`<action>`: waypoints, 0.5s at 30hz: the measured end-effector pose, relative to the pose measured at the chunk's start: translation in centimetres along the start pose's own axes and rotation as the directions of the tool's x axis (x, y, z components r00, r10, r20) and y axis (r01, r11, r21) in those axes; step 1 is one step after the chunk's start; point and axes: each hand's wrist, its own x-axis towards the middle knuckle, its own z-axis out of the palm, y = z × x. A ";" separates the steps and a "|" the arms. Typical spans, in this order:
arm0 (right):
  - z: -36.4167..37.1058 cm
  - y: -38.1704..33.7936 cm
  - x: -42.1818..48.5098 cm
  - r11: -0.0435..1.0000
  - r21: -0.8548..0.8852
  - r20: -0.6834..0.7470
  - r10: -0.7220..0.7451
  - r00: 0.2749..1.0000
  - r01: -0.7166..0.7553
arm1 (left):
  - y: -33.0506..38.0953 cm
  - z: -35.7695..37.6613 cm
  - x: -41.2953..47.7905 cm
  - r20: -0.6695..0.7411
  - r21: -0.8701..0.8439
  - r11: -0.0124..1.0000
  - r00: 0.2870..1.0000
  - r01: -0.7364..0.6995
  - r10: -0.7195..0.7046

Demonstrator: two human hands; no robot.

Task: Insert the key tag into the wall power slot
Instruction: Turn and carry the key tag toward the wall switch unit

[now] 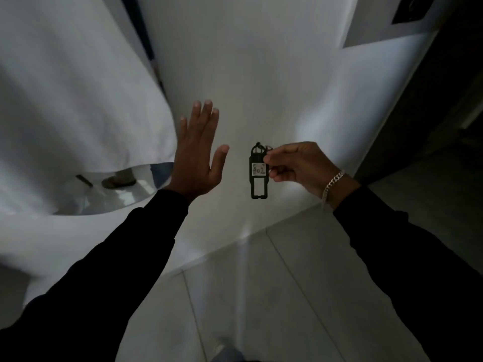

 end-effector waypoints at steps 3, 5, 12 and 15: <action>-5.3 -0.8 2.0 1.000 -0.015 -0.052 -0.021 0.998 0.020 | 2.1 4.1 4.4 -0.042 -0.042 0.997 0.997 -0.060 0.058; -9.1 -1.2 3.8 0.999 -0.029 -0.084 -0.043 0.995 0.041 | 3.1 7.6 7.6 -0.070 -0.074 0.993 0.994 -0.094 0.089; -20.6 -3.5 10.2 0.992 -0.061 -0.179 -0.123 0.976 0.114 | 6.0 18.6 19.9 -0.135 -0.202 0.965 0.980 -0.170 0.144; -25.7 -5.8 13.0 0.988 -0.067 -0.238 -0.153 0.959 0.141 | 7.7 22.5 26.4 -0.127 -0.218 0.949 0.971 -0.228 0.204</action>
